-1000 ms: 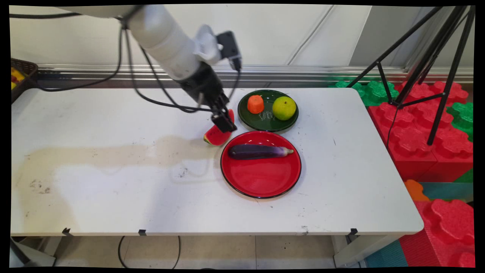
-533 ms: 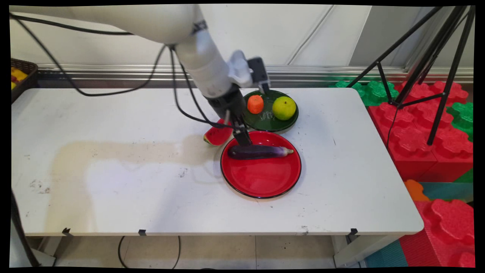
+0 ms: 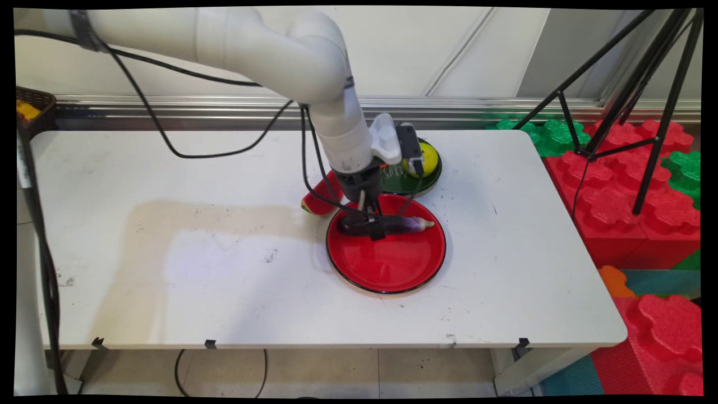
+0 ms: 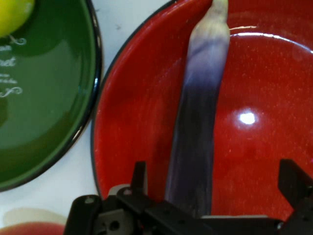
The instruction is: Pick up the eggplant from the red plate
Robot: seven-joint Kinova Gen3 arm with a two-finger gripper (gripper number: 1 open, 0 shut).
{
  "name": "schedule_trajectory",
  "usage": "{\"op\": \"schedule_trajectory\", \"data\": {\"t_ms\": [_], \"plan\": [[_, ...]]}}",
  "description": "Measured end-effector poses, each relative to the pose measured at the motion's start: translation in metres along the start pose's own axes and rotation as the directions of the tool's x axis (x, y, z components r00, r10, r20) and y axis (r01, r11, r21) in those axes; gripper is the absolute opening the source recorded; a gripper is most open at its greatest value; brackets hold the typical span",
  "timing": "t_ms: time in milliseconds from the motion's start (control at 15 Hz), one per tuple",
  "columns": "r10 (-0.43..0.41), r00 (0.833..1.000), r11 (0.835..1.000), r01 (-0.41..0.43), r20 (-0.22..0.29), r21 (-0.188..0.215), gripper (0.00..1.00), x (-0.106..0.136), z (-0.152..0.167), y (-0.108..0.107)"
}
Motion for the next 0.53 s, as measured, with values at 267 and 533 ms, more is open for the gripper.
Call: {"op": "schedule_trajectory", "data": {"t_ms": [267, 533], "plan": [[0.000, 1.000, 1.000, 0.001, 0.023, -0.007, 1.00, 0.005, 0.021, -0.002], [0.001, 0.999, 1.000, 0.000, 0.033, -0.012, 0.00, 0.009, 0.036, -0.004]]}}
